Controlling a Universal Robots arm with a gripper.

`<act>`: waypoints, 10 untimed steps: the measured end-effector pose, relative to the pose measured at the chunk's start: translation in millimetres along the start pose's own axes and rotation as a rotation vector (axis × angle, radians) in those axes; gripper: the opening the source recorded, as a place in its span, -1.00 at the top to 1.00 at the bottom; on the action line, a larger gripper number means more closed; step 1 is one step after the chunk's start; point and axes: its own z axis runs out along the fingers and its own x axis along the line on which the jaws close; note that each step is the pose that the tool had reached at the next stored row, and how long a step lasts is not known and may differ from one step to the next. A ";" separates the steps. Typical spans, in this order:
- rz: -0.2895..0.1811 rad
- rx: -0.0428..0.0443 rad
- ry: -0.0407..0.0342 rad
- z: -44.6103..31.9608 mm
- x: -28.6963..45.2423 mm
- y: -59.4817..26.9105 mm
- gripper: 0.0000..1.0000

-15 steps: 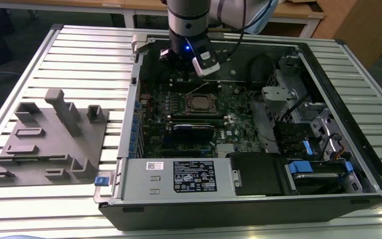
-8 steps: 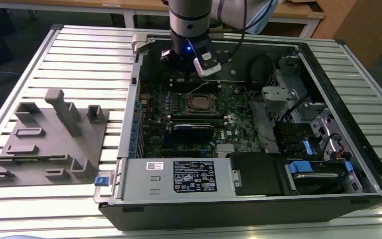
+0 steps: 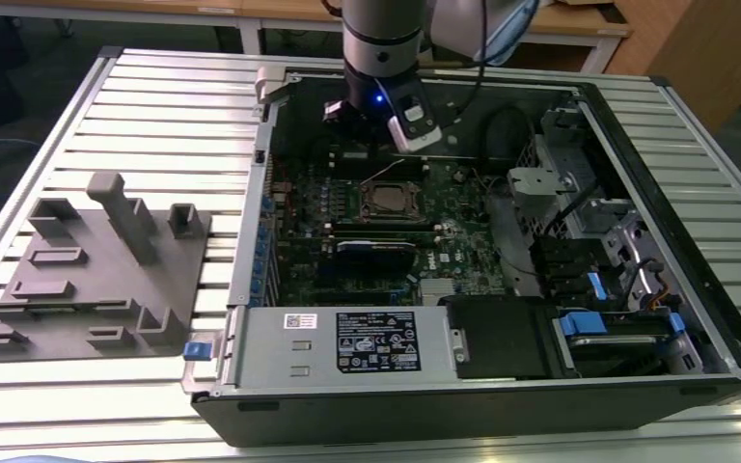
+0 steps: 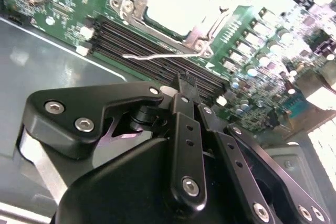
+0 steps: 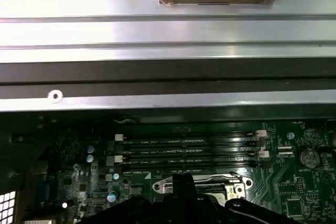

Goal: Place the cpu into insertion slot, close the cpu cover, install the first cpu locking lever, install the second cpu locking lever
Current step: 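Install the first cpu locking lever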

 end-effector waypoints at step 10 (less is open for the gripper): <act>0.000 0.0014 0.0000 8.6 -15.3 -1.2 0.80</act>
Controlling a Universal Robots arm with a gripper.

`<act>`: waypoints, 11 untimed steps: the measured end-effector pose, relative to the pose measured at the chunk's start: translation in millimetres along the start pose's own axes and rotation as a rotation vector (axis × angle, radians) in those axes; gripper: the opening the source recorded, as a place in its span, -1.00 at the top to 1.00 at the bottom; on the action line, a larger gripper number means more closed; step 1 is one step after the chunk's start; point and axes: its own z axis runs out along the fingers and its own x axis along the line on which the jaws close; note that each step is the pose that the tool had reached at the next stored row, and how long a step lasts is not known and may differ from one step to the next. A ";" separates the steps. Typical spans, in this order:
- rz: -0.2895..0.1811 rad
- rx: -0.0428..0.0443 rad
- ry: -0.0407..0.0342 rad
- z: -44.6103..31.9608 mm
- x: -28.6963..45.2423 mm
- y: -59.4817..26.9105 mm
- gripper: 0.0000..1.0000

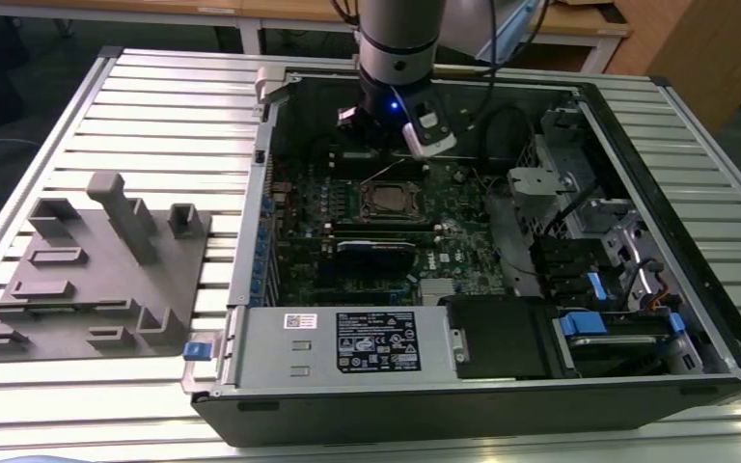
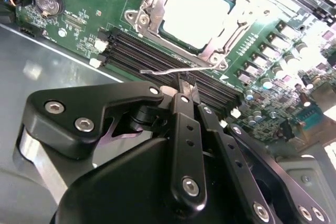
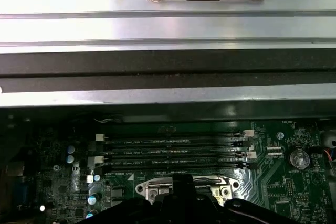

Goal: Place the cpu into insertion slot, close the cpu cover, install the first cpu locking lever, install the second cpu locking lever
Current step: 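Install the first cpu locking lever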

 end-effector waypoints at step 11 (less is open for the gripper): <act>0.000 0.0000 -0.0001 1.8 -0.3 1.5 0.80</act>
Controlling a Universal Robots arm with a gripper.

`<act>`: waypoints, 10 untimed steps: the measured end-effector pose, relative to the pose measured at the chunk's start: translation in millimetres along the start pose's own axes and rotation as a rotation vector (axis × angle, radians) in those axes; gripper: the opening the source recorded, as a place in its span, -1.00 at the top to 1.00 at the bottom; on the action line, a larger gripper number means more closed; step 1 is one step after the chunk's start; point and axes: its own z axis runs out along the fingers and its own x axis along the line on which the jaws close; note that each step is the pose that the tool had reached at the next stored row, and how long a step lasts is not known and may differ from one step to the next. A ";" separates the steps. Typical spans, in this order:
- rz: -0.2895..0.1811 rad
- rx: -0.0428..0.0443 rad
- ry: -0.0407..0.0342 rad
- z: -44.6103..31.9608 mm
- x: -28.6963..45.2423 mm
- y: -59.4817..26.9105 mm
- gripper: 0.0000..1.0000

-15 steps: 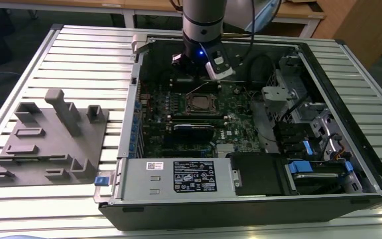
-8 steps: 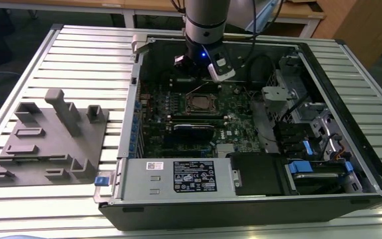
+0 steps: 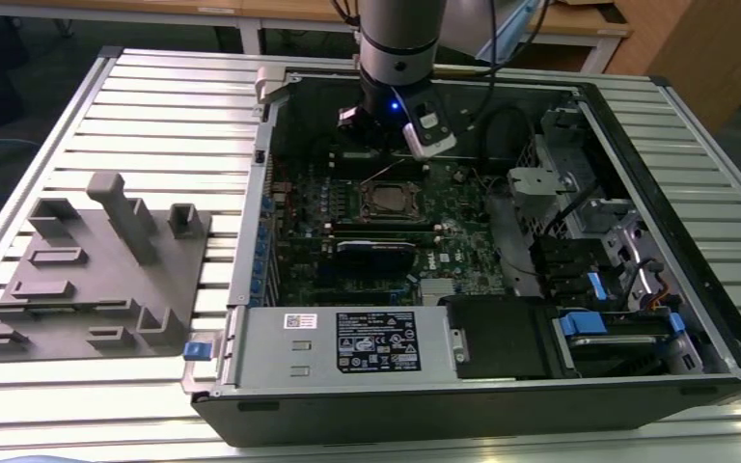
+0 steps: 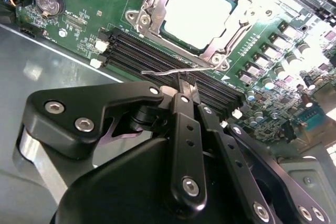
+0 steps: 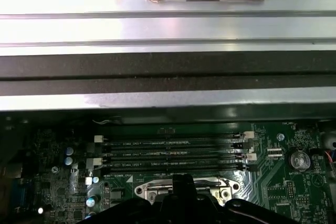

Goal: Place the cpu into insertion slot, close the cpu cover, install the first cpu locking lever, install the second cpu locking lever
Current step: 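Install the first cpu locking lever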

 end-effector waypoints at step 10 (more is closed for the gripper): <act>0.000 0.0001 0.0001 8.0 0.4 1.5 0.80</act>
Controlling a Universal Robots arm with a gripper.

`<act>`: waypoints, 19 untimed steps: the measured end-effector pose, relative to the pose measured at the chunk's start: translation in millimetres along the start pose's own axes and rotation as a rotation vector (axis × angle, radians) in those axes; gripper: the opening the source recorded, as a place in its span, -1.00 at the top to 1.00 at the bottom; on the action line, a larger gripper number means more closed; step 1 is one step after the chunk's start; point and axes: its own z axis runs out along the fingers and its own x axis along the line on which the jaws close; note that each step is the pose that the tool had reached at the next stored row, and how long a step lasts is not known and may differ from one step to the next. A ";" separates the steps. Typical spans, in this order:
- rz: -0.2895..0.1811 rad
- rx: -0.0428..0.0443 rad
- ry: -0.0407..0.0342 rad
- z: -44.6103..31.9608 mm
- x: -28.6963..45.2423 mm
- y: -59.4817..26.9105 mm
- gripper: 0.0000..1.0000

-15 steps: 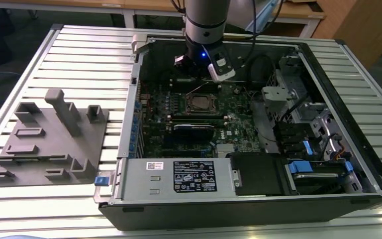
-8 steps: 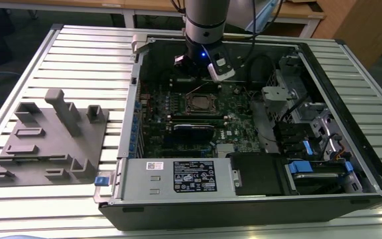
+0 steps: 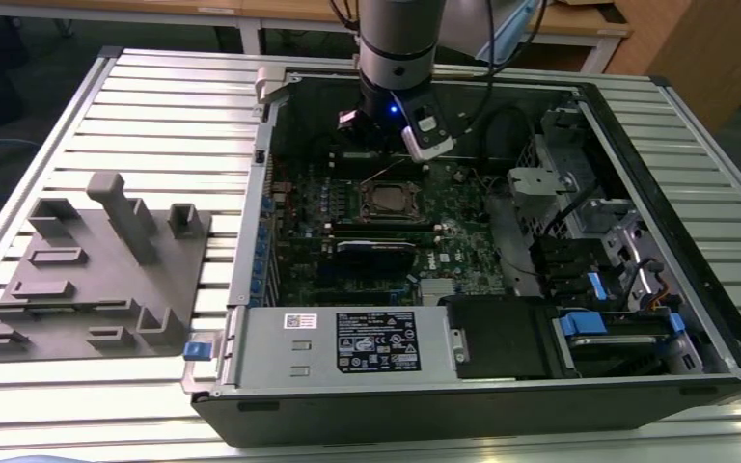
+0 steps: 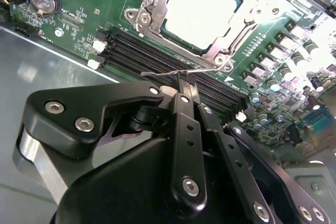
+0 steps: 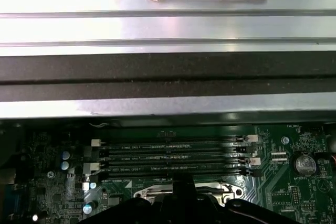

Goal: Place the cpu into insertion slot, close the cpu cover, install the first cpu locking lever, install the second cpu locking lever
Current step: 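Install the first cpu locking lever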

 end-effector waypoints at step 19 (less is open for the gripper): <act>0.002 0.0004 0.0069 5.2 -6.5 0.9 0.80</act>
